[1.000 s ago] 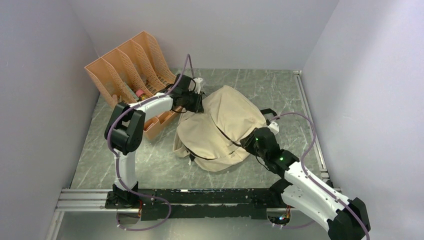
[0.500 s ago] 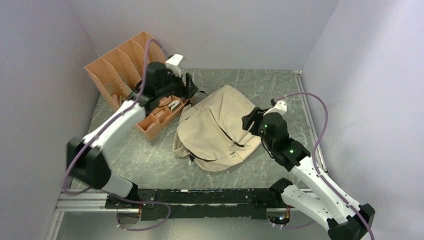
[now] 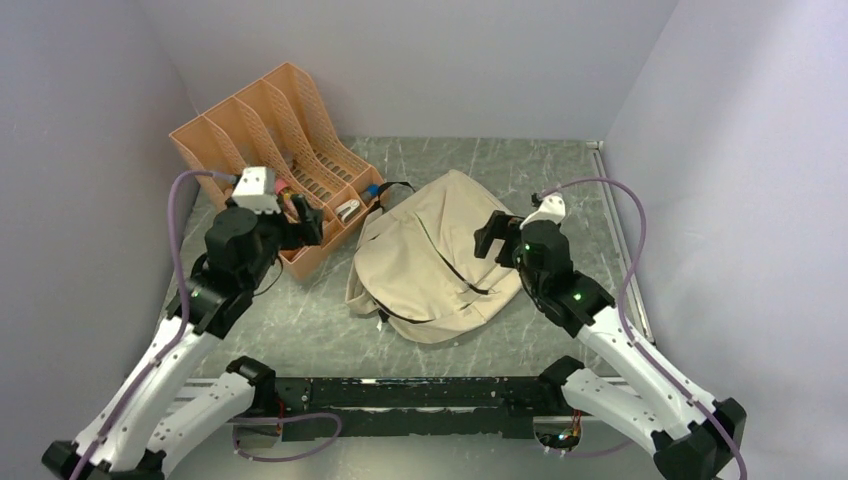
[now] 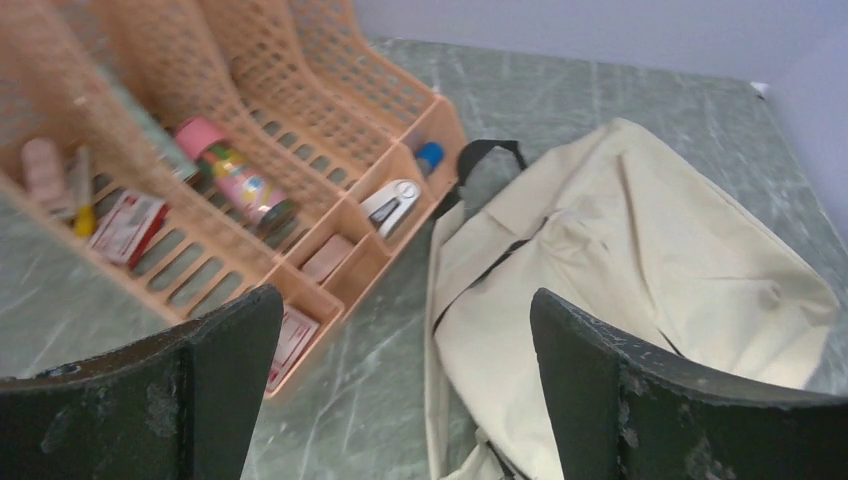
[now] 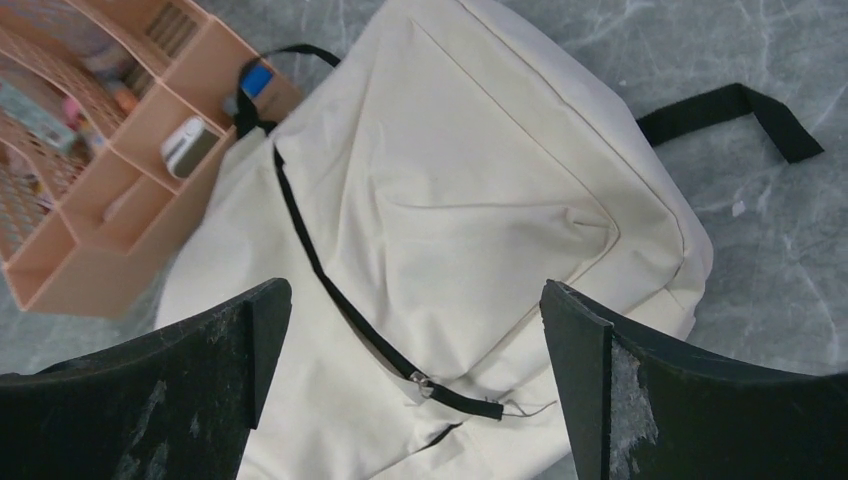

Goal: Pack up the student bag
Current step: Reset both arms

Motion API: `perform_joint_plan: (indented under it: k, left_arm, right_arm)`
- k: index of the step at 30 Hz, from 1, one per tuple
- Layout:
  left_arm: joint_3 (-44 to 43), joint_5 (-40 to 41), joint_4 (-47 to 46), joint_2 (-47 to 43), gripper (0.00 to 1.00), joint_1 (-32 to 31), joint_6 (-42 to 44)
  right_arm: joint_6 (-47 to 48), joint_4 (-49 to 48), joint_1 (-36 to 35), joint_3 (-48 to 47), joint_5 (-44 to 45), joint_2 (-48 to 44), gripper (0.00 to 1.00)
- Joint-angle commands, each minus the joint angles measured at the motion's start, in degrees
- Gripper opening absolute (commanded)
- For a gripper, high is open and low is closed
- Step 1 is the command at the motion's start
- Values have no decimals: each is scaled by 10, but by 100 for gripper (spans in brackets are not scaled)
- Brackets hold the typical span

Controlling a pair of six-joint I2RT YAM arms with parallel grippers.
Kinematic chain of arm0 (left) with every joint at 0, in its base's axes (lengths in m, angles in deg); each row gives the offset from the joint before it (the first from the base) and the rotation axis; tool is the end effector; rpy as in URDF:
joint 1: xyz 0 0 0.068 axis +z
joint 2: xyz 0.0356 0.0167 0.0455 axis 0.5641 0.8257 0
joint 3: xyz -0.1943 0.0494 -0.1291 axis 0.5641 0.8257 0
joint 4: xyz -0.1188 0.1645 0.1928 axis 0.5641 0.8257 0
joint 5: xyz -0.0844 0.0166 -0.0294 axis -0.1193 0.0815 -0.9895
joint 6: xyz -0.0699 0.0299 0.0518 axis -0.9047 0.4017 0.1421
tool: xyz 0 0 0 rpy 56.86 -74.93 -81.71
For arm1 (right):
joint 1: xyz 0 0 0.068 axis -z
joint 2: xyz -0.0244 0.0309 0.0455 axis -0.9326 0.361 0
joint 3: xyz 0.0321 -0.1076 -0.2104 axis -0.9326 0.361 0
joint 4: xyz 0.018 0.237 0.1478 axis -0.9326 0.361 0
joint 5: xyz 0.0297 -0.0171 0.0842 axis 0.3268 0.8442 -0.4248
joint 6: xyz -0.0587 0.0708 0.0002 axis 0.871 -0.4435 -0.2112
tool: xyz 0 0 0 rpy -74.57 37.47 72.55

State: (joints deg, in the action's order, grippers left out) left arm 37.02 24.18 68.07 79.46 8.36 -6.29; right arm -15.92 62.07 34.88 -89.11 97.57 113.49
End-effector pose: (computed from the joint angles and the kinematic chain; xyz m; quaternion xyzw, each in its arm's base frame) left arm 0.2483 -0.0990 0.3256 -0.0178 0.7795 -0.1415 0.6099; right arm 0.2414 0.1269 0.2639 0.0650 0.8170 0.1580 0.5508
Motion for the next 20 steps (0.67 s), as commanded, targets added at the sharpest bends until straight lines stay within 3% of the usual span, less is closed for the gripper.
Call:
perform_joint_plan:
  k: [1,5,10,20]
  left_arm:
    - [23,114,86,-55,97,2,-34]
    - [46,137,111,-107,97,2,-44]
    - [78,157,119,-161,97,2,-57]
    - [79,161,124,-167,97,2,-61]
  right_arm:
    - [24,33,0,-35,6,36,100]
    - [53,57,0,-58,1,49,100]
    - [52,16,0,-14,-7,8,100]
    - [69,-23,0,27,-5,-48,100]
